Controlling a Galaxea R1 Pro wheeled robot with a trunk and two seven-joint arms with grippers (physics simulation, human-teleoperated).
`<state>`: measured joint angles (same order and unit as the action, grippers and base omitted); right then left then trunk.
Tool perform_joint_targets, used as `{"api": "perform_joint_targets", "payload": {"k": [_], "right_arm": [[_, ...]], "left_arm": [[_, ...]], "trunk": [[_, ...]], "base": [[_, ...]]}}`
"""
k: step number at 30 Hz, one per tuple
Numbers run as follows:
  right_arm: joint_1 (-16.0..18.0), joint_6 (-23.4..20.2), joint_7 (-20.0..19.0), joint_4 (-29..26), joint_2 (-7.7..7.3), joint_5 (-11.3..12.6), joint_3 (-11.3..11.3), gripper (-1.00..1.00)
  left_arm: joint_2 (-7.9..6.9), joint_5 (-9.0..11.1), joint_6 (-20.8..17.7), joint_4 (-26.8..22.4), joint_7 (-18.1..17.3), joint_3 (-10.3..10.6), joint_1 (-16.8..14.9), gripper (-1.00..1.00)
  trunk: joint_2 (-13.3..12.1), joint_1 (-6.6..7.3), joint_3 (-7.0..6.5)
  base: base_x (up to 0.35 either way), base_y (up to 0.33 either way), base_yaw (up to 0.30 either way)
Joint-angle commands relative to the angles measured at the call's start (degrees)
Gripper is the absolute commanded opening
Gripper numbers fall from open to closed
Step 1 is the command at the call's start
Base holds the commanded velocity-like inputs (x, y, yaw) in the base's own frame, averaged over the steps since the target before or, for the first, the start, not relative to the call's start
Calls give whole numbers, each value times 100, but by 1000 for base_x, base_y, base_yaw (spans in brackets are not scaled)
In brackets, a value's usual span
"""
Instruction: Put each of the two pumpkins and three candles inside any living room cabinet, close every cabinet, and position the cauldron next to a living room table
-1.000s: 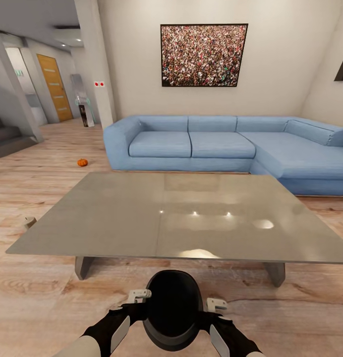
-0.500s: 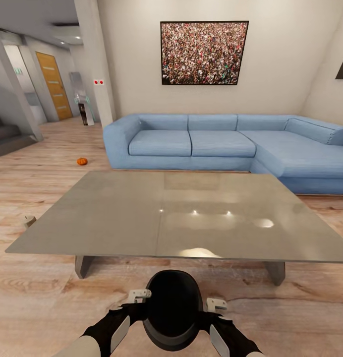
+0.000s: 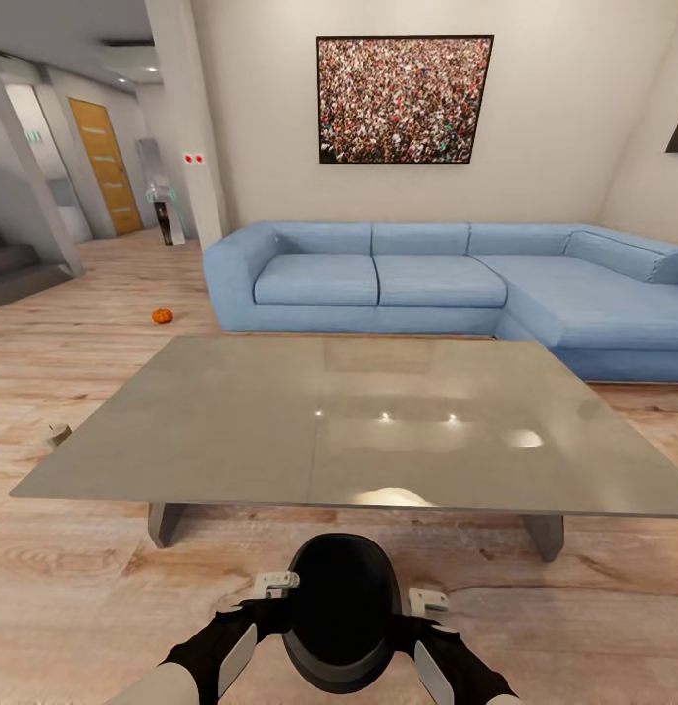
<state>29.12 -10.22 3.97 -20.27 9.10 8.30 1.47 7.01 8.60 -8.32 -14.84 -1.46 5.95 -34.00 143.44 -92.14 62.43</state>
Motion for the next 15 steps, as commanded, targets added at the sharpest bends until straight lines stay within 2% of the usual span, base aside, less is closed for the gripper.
{"api": "perform_joint_targets", "payload": {"k": [1,15], "right_arm": [[3,-24,-63,-3,66,168,20,-100],[3,-24,-63,-3,66,171,20,-100]], "left_arm": [[0,90,41,-28,5,117,-2,-100],[-5,90,41,-28,5,117,-2,-100]], "trunk": [[3,2,5],[3,2,5]], "base": [[0,0,0],[0,0,0]]}}
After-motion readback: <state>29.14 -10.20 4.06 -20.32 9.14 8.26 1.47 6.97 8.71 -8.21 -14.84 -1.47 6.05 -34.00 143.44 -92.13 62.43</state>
